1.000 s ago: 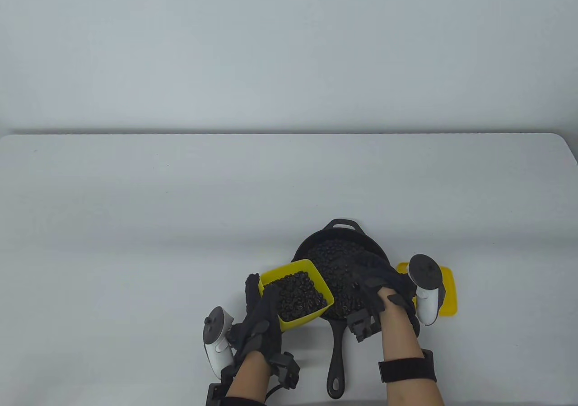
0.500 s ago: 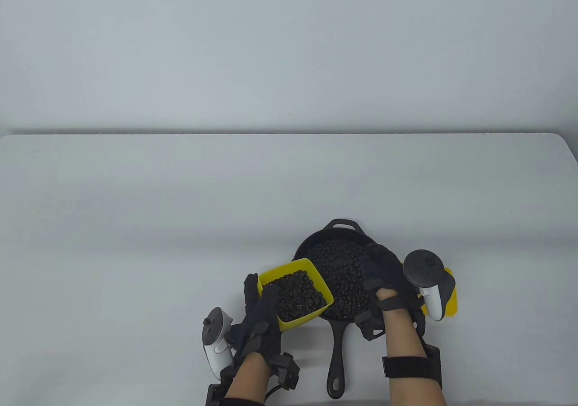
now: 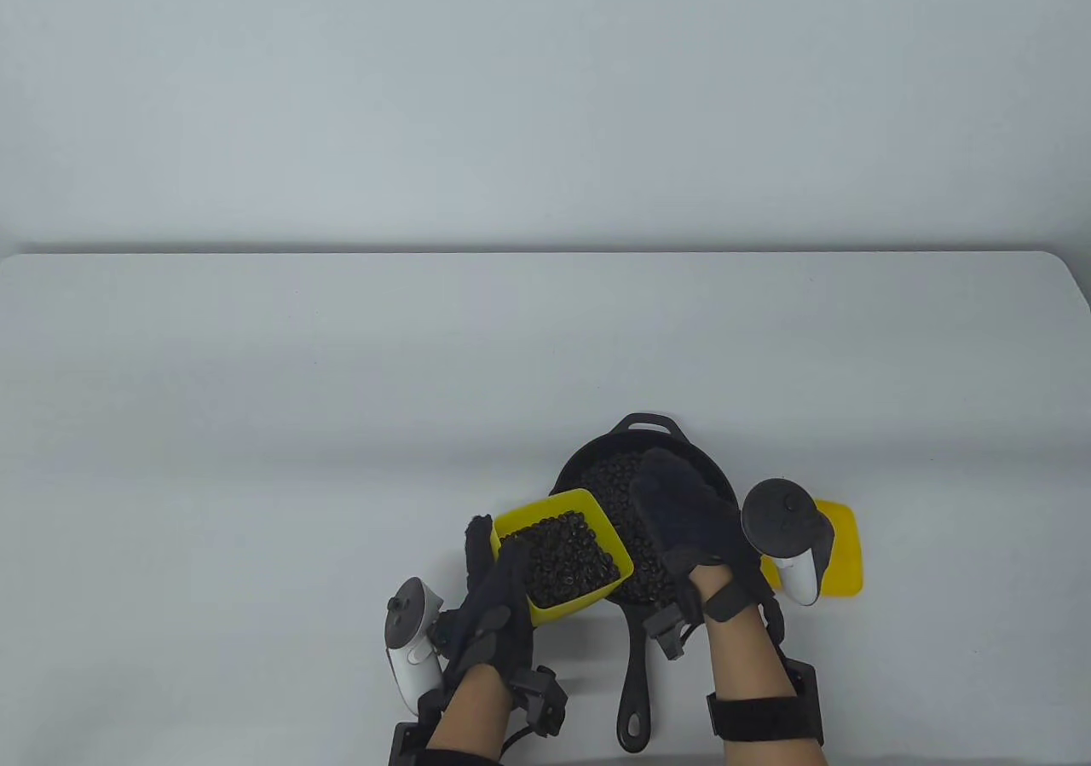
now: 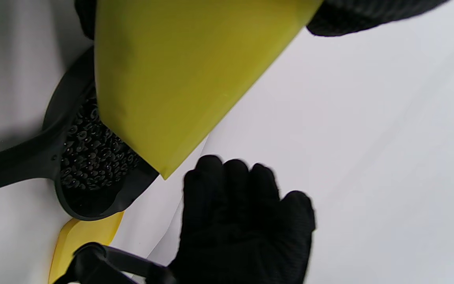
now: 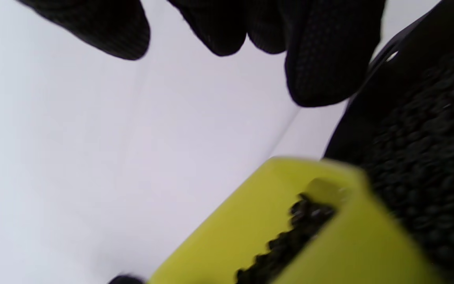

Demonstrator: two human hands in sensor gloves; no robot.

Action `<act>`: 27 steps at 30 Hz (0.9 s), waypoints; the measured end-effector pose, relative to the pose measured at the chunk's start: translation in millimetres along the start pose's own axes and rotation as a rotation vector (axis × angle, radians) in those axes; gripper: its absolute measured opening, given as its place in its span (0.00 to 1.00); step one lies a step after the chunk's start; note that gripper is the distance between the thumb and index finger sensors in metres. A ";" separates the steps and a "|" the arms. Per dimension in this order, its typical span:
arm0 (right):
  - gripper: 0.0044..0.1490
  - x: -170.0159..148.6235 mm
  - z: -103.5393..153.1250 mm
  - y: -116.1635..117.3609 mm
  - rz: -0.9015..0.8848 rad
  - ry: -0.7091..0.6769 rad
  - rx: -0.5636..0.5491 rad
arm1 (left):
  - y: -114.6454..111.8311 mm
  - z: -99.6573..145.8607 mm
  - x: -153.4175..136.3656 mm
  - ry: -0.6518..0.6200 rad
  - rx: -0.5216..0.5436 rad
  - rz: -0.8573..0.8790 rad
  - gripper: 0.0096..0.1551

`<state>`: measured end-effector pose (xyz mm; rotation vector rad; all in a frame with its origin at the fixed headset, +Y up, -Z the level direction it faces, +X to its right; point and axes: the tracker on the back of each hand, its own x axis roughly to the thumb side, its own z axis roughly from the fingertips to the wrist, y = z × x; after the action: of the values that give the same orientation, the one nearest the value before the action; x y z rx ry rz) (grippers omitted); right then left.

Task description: Sprinkle coffee beans onto the frying pan

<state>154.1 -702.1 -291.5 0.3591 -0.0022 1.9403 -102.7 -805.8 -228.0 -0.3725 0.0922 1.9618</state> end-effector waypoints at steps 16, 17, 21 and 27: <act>0.25 4.0 -10.5 69.8 0.243 0.140 0.339 | -10.9 3.0 2.4 0.000 -0.057 -0.057 0.49; 0.24 0.0 -9.3 66.7 0.159 0.153 0.289 | -8.7 2.6 2.1 0.004 -0.057 -0.057 0.49; 0.24 -9.2 -5.4 53.4 -0.039 0.184 0.179 | -6.9 0.7 -2.6 0.024 -0.041 -0.002 0.49; 0.24 -22.7 -1.1 23.5 -0.273 0.209 0.034 | -3.4 -0.3 -3.7 0.025 -0.016 0.012 0.49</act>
<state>140.4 -731.6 -294.4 0.1677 0.2066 1.7001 -98.2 -807.8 -226.8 -0.4080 0.0957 1.9711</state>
